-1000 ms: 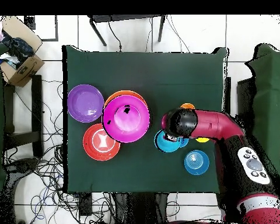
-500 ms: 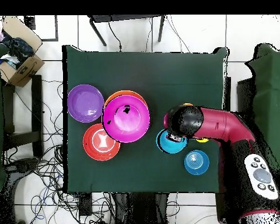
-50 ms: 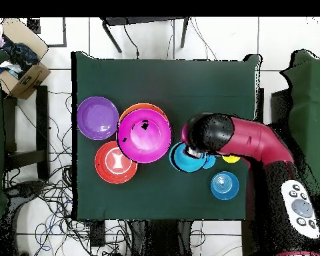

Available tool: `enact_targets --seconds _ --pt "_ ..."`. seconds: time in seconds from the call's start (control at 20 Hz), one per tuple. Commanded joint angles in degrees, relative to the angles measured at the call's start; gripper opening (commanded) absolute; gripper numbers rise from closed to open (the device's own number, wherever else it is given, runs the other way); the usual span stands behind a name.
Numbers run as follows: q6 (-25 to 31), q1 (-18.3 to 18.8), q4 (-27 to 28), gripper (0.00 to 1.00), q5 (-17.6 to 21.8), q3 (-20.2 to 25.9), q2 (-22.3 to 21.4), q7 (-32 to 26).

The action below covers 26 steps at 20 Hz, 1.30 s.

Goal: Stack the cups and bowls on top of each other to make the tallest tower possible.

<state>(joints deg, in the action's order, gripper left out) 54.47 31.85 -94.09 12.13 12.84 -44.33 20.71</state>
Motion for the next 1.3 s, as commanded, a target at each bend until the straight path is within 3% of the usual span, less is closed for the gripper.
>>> enact_targets --seconds 0.05,0.4,0.95,1.3 --pt "-2.66 -4.57 -3.65 0.0 -5.78 3.07 3.7 18.19" --pt "-2.76 -6.82 -1.5 0.0 -8.99 2.35 5.53 18.25" --pt "1.52 -10.25 7.84 0.0 -9.44 1.59 9.77 20.07" --pt "1.2 -11.29 11.6 0.0 -9.68 1.19 12.41 21.79"
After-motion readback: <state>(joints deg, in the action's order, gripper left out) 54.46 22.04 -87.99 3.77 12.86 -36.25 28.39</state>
